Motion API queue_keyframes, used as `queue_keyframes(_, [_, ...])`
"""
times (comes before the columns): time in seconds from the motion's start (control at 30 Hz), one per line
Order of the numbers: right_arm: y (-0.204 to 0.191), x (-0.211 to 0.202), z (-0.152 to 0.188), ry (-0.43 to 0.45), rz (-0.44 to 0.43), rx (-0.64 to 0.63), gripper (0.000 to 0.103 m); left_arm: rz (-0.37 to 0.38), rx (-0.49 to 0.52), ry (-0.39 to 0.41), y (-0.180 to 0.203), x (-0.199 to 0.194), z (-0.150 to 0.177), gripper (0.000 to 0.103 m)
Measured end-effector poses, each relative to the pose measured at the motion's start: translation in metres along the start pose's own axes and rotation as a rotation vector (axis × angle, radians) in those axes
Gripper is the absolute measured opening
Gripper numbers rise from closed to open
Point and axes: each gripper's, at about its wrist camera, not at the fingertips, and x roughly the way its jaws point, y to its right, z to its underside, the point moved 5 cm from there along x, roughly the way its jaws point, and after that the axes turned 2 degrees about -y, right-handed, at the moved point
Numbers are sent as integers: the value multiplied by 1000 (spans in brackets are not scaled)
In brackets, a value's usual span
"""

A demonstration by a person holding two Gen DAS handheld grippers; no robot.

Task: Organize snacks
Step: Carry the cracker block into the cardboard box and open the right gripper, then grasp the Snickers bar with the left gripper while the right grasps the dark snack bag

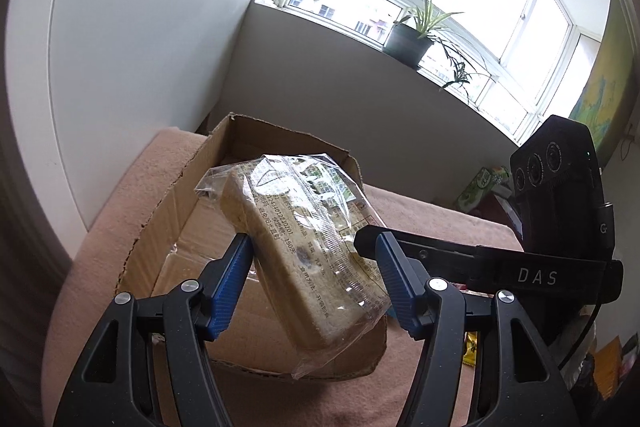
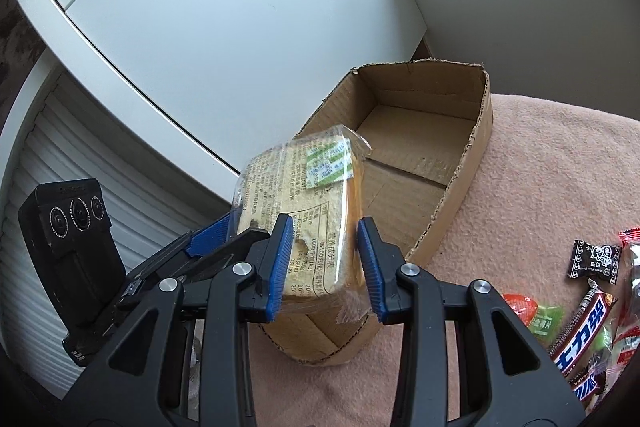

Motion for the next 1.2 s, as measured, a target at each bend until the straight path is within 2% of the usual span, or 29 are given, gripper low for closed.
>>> queue_keyframes(0.2, [5, -6, -2, 17, 31, -3, 36, -22, 5, -5, 0, 4, -1, 62])
queue_keyframes(0.4, [9, -42, 4, 71, 99, -35, 37, -30, 18, 34, 3, -7, -3, 62])
queue_keyframes(0.47, [15, -60, 8, 105, 130, -32, 41, -27, 36, 45, 10, -10, -2, 62])
queue_keyframes(0.53, [22, -80, 12, 148, 165, -26, 58, -16, 64, 56, 20, -12, -1, 62])
queue_keyframes(0.67, [41, -117, 24, 223, 264, -22, 69, 32, 114, 78, 46, -13, 7, 66])
queue_keyframes(0.77, [59, -140, 37, 288, 331, -14, 79, 53, 154, 88, 65, -11, 16, 74])
queue_keyframes(0.83, [73, -159, 47, 331, 365, 9, 91, 63, 182, 100, 77, -10, 23, 76])
queue_keyframes(0.97, [103, -185, 64, 355, 446, 62, 91, 83, 218, 60, 101, -1, 40, 76])
queue_keyframes(1.1, [125, -195, 82, 310, 487, 100, 91, 86, 269, -11, 125, 16, 57, 76])
queue_keyframes(1.2, [135, -200, 93, 297, 546, 87, 91, 67, 317, -29, 138, 23, 67, 76])
